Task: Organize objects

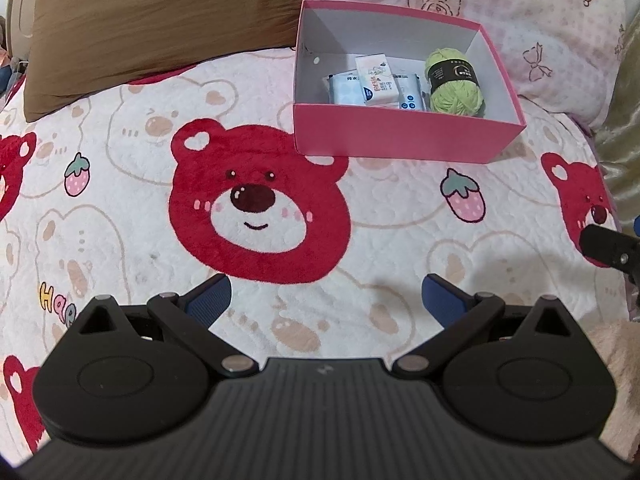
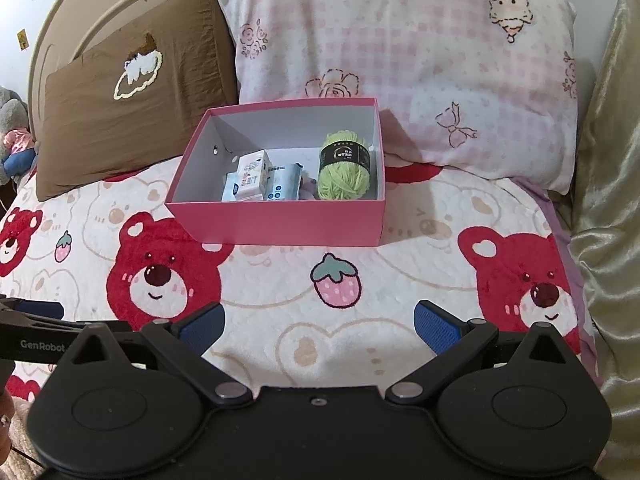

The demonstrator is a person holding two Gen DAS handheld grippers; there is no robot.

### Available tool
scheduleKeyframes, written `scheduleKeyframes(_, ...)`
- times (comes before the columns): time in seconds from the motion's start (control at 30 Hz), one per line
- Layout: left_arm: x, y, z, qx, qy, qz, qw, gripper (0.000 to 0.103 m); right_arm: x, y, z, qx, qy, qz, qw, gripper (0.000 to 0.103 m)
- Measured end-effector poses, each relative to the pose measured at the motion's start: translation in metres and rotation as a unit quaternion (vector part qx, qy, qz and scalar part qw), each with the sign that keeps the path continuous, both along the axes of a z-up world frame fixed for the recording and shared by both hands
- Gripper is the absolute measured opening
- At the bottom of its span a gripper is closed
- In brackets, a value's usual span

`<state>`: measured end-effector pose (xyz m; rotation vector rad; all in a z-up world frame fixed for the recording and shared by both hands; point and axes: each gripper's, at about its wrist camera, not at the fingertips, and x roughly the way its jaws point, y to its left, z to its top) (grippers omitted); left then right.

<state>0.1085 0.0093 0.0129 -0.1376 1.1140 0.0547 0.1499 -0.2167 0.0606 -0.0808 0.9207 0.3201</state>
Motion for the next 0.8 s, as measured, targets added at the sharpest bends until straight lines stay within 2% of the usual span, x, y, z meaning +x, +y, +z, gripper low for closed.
scheduleKeyframes(0.8, -0.0068, 0.0039, 0.0060, -0.006, -0.002, 0.003, 1.0000, 0.103, -0.0029, 0.0011, 0.0020, 0.003, -0.004, 0.010, 1.000, 0.102)
